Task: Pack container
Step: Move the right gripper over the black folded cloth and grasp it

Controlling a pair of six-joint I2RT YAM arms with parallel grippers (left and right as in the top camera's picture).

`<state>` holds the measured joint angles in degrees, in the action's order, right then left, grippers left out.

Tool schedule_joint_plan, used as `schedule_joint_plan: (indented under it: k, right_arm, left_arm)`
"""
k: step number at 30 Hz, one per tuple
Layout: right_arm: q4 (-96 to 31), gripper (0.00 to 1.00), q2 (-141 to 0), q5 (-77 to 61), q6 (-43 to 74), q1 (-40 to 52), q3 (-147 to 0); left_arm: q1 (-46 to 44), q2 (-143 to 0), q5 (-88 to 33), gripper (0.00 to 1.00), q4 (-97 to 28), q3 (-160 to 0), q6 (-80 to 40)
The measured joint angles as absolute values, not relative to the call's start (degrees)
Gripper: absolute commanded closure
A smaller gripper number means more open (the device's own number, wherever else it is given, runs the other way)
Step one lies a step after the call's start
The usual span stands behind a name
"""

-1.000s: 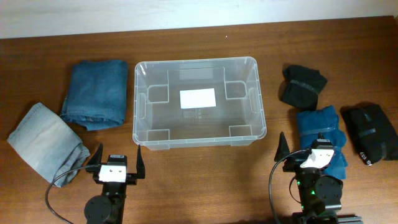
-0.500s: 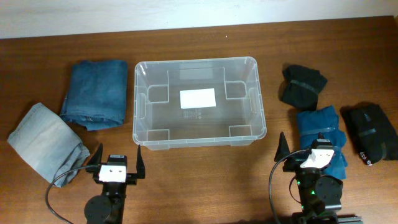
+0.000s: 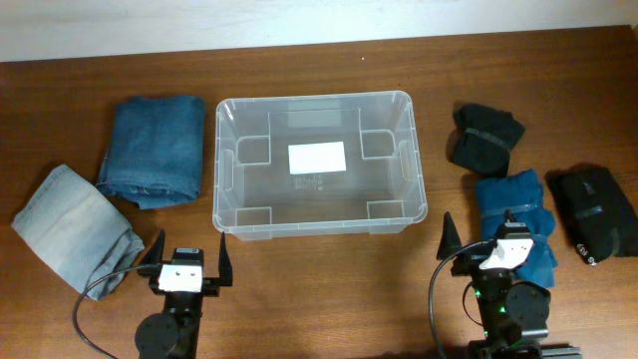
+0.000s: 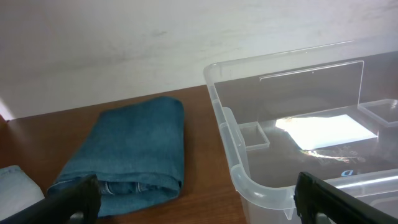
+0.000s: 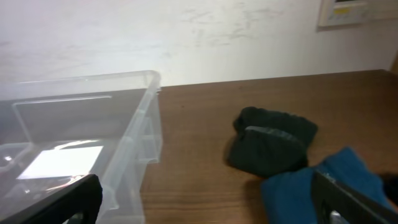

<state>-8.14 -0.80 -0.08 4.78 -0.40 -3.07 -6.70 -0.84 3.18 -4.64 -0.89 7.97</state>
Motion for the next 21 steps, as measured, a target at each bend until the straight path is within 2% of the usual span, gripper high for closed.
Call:
schedule_joint_plan:
  k: [4, 11, 13, 17, 21]
  right_arm:
    - [-11.6, 0.02, -1.2, -1.7, 4.8, -0.4, -6.7]
    - [-23.1, 0.02, -16.3, -1.5, 5.0, -0.4, -34.3]
    - [-31.0, 0.01, -27.0, -1.3, 5.0, -0.4, -46.9]
    - [-59.2, 0.01, -51.4, 2.3, 5.0, -1.1, -77.8]
    - [-75.7, 0.02, -71.4, 3.6, 4.5, -6.0, -101.8]
  left_arm:
    - [-6.7, -0.8, 3.2, 0.01, -4.7, -0.9, 8.0]
    - [-6.7, -0.8, 3.2, 0.01, -4.6, -0.9, 8.0]
    - [-6.7, -0.8, 3.2, 0.01, -4.7, -0.8, 8.0]
    - [-6.7, -0.8, 3.2, 0.01, -4.4, -0.8, 8.0]
    - [-6.7, -0.8, 3.2, 0.01, -4.6, -0.8, 8.1]
